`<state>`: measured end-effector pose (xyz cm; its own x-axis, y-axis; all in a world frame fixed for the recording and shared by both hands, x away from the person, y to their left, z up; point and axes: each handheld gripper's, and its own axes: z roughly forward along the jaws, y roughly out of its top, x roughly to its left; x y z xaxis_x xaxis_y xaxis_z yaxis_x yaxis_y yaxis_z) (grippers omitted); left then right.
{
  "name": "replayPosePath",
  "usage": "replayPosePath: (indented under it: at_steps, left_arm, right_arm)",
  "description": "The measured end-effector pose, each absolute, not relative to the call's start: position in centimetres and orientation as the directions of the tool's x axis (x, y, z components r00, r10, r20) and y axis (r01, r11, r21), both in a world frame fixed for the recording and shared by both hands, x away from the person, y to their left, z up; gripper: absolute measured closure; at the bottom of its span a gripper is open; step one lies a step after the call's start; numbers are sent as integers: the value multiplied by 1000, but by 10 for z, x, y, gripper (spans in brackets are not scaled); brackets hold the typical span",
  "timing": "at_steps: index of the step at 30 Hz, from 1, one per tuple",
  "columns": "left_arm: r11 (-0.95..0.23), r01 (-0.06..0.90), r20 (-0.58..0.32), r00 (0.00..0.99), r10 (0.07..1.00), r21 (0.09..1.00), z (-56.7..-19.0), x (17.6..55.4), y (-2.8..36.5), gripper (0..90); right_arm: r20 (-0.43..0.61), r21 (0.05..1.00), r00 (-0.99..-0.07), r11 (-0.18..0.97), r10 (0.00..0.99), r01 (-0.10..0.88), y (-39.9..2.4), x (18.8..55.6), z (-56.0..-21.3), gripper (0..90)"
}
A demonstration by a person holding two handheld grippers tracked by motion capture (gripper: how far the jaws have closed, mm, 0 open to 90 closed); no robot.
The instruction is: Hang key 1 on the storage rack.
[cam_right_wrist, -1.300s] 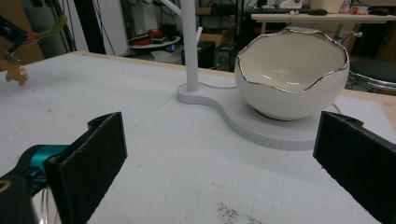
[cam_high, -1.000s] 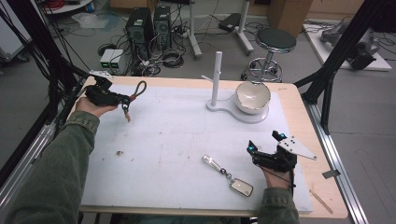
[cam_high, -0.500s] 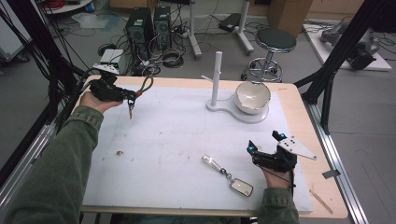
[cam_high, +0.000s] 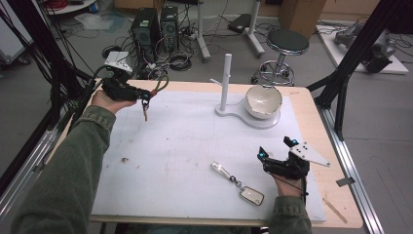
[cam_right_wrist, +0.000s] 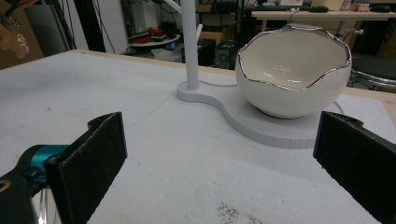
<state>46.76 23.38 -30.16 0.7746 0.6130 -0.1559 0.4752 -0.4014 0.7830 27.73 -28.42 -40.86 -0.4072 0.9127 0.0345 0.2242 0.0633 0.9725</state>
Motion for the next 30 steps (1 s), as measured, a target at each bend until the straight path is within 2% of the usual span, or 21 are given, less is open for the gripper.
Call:
replayPosePath:
  at_steps: [17,30]
  left_arm:
    - [-402,498,-182,773,608,768,-304,471,222,736]
    - [-465,456,-156,820,550,759,-282,485,174,736]
  right_arm:
    - [44,970,-411,59,911,234,-282,278,-409,15]
    - [43,972,-410,56,911,226,-284,278,-409,15]
